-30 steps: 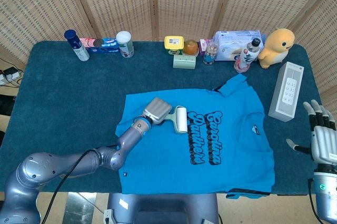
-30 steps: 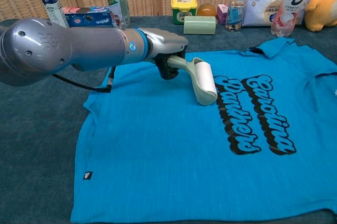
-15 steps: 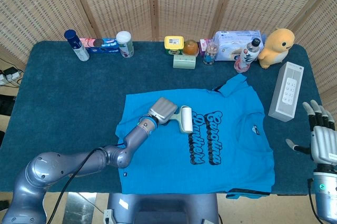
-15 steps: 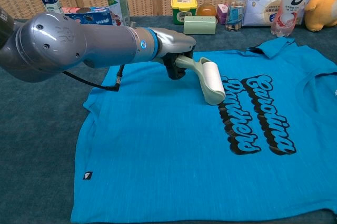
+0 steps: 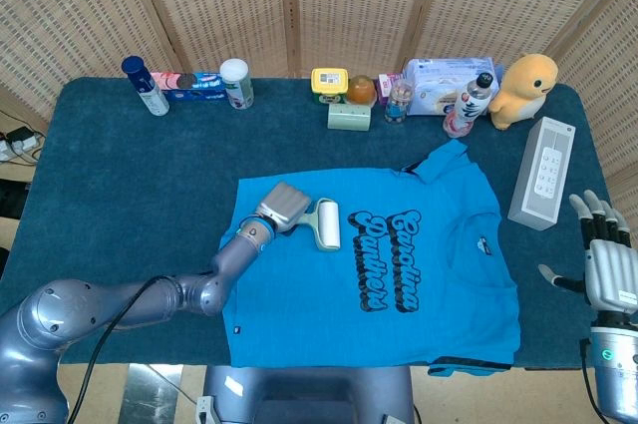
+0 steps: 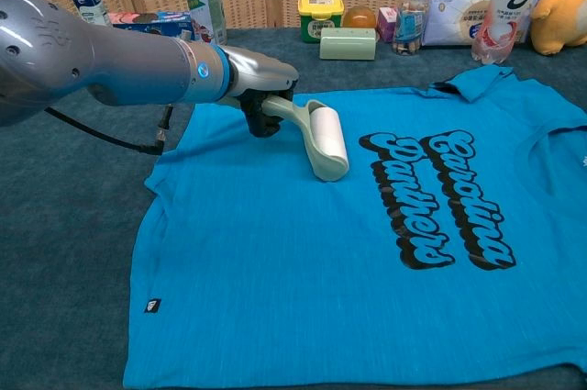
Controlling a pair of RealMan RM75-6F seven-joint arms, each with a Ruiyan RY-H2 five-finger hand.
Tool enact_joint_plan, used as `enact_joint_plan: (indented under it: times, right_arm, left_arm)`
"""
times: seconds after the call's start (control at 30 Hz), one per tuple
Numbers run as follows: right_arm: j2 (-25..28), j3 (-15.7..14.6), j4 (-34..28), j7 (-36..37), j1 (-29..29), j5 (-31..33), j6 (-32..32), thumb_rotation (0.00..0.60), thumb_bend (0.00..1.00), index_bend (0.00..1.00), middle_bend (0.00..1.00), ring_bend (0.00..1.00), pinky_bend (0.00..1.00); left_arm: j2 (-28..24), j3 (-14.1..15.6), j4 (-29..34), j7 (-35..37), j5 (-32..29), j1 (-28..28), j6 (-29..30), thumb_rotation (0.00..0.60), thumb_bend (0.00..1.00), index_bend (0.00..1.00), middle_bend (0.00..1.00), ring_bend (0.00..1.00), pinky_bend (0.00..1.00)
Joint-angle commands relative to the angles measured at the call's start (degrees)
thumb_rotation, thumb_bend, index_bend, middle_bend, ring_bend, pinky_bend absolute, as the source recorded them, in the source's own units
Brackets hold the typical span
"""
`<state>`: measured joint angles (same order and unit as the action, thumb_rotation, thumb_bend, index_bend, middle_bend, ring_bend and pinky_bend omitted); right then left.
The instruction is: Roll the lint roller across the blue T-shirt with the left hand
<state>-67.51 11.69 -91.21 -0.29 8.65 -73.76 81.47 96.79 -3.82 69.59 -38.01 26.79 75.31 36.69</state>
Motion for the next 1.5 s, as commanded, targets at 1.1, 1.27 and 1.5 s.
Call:
enact_joint_plan:
  times: [1.1,1.27,1.5]
  right_arm:
    - [-0.1,-0.8,-1.5,-1.5,0.0,-1.0,0.3,0.6,0.0,0.06,0.0,0.0,0.0]
    - [-0.1,-0.9,-1.7,-1.6,-0.1,-1.2,0.5,0.6,0.0,0.06,0.0,0.0,0.0]
    - [0.5,-1.5,-2.1,-1.5,-0.1,-1.9,-0.1,0.6,0.0,0.06,0.0,0.0,0.0]
  left_arm:
    - [-15.7,8.2,11.4,4.3,2.9,-8.9,4.2,0.6,0.99,0.95,0.87,0.87,0.99]
    - [-16.8,6.8,12.2,8.6,8.4,-11.2,4.3,0.6,0.81,0.57,0.53,0.49,0.73]
    - [-18.7,4.8,12.9,17.7,23.0,-16.6,6.8,0.6,0.49,0.0,0.0,0.01,0.25]
